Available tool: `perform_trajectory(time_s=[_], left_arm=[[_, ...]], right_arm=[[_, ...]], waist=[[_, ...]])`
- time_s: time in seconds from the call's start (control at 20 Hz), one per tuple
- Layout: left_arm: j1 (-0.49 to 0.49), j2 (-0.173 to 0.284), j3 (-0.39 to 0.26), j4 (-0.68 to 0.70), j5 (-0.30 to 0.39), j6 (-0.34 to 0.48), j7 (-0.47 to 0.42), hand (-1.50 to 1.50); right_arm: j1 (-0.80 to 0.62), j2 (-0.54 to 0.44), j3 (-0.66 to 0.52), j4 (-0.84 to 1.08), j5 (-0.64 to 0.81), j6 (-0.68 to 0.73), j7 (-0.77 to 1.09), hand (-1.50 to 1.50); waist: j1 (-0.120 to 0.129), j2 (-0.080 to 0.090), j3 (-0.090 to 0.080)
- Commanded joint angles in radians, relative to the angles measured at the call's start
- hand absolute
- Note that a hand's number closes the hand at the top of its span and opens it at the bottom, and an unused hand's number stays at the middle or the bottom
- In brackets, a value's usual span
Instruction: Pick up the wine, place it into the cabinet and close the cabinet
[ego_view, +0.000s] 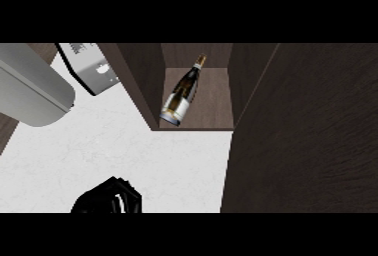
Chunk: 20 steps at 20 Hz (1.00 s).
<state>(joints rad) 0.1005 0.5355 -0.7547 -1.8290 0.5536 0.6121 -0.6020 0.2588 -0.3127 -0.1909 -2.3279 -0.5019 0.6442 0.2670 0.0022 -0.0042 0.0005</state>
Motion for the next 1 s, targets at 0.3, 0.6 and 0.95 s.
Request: perform_trajectory(time_s=[0.3,0.6,0.95], left_arm=[[0.108,0.188,0.269,-0.009,0.166,-0.228,-0.059,1.5],[0.268,0.283,0.327,-0.111,0.199,-0.296,-0.094,1.5],[0.288,0.312,0.423,-0.048,0.268,-0.384,-0.099,1.5]], right_arm=[[0.186,0.016,0.243,-0.141,-0.034,0.151,0.009,1.5],[0.06,0.064,0.478,-0.205,0.104,0.077,0.1,1.5],[-0.047,0.195,0.75,-0.184,0.264,0.031,0.173,1.5]], waist=[[-0.012,0.0,-0.002],[0.022,-0.008,-0.003],[0.005,-0.013,-0.006]])
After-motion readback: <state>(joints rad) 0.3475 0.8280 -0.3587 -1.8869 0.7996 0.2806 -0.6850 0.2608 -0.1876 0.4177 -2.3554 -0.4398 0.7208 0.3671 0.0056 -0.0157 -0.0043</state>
